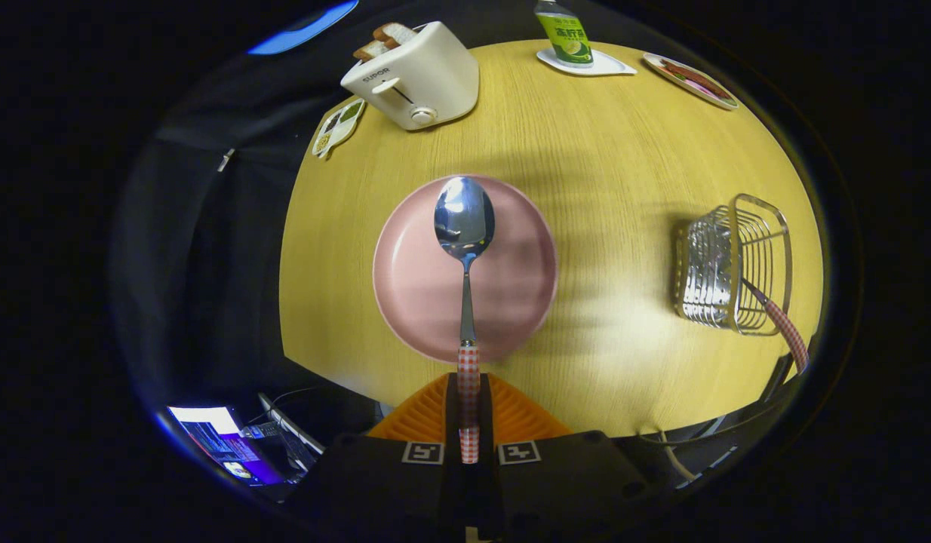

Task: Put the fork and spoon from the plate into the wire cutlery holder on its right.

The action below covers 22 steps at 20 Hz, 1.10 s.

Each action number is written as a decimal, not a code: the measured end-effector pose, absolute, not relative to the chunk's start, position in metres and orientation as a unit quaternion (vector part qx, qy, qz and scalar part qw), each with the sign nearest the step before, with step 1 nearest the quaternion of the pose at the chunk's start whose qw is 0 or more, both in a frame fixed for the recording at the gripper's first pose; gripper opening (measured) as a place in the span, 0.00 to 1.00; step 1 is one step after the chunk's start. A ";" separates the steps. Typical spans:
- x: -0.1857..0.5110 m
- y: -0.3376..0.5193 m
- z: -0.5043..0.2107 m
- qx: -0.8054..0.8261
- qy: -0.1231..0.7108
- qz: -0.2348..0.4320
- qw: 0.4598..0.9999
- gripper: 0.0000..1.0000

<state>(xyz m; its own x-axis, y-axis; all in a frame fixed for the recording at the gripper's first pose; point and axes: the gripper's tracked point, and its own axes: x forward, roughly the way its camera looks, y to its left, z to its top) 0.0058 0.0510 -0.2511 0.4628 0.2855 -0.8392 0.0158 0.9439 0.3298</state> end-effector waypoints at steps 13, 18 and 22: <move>-0.085 -0.072 -0.182 0.058 0.543 0.039 0.837 0.11; -0.093 -0.132 -0.150 -0.005 0.582 0.018 0.813 0.11; -0.077 -0.166 -0.145 -0.044 0.626 0.011 0.778 0.11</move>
<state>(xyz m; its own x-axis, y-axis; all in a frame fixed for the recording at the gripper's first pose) -0.0774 -0.1659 -0.1451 0.2155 -0.0383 -0.9758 -0.0727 0.9958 -0.0552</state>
